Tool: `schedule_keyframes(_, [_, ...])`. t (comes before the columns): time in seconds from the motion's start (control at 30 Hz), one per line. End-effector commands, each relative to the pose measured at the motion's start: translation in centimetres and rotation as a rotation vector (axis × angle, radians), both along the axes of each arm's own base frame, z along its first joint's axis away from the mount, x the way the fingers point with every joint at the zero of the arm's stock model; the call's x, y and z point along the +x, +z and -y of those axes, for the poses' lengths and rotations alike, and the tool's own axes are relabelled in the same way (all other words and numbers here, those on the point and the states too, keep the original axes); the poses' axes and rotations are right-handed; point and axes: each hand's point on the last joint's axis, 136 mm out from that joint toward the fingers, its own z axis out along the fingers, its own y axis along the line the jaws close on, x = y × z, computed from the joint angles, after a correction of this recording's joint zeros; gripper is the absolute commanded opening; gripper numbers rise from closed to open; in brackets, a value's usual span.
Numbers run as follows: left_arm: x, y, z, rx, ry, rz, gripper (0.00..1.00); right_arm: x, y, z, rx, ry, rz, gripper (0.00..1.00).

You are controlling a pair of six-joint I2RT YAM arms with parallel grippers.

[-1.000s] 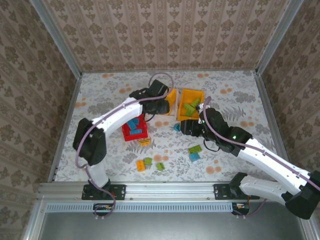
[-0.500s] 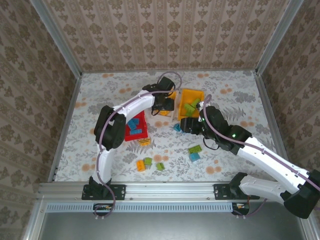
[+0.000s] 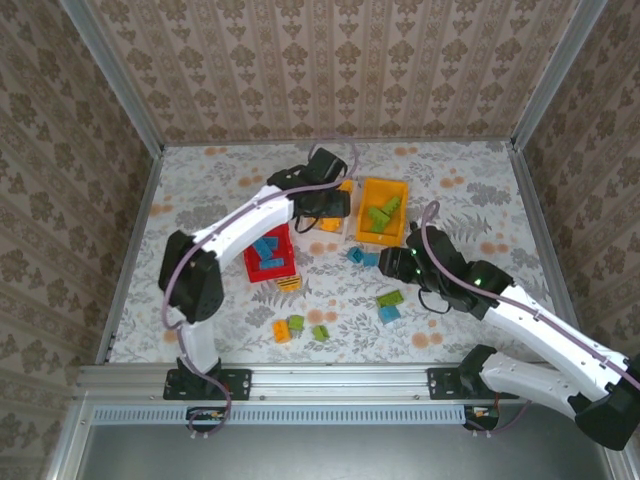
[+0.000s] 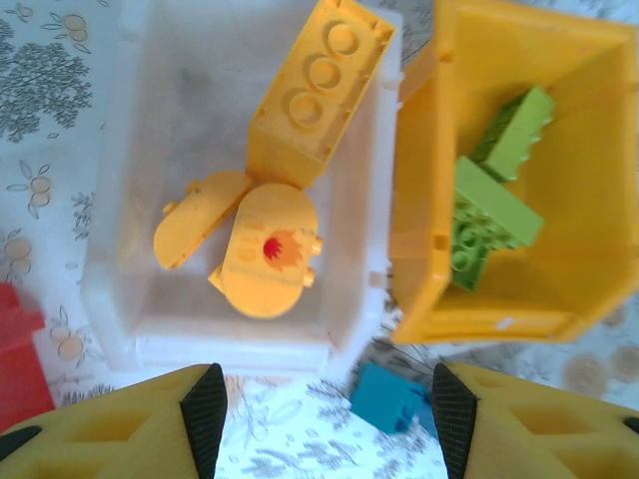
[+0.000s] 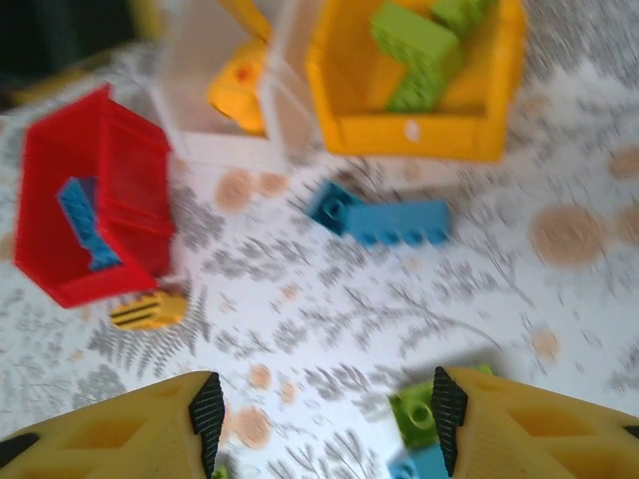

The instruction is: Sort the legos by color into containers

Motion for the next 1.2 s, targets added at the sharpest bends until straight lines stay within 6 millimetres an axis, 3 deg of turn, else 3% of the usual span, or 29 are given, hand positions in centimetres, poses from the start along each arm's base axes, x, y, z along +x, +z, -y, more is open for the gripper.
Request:
schedule_keyframes(0.0, [-3.1, 1.2, -0.1, -0.047, 0.02, -0.002, 0.6, -3.8, -5.4, 1.9, -0.071, -0.047, -0.221, 0.6])
schedule_keyframes(0.2, [-11.0, 1.5, -0.3, -0.059, -0.025, 0.026, 0.61, -7.5, -10.5, 1.2, -0.206, 0.088, -0.385, 0.69])
schedule_keyframes(0.4, [-16.3, 0.6, -1.9, -0.047, -0.025, 0.051, 0.61, -7.5, -12.7, -0.7, -0.259, 0.204, -0.435, 0.74])
schedule_keyframes(0.63, [-18.2, -0.4, -4.5, -0.028, 0.001, 0.065, 0.61, -6.8, -14.1, -1.7, -0.287, 0.232, -0.456, 0.74])
schedule_keyframes(0.77, [-19.0, -0.6, -6.0, -0.021, 0.03, 0.07, 0.61, -6.7, -13.8, -1.5, -0.302, 0.23, -0.451, 0.74])
schedule_keyframes(0.83, [-19.2, -0.7, -6.5, -0.025, 0.039, 0.07, 0.61, -6.4, -12.7, -1.2, -0.307, 0.214, -0.422, 0.74])
schedule_keyframes(0.97, [-19.4, -0.9, -7.1, -0.021, 0.05, 0.071, 0.61, -4.7, -10.4, 0.4, -0.273, 0.094, -0.348, 0.79])
schedule_keyframes(1.17, [-18.9, -0.1, -6.1, -0.02, 0.029, 0.092, 0.63, -2.2, -10.8, 0.9, -0.03, -0.222, -0.398, 0.78])
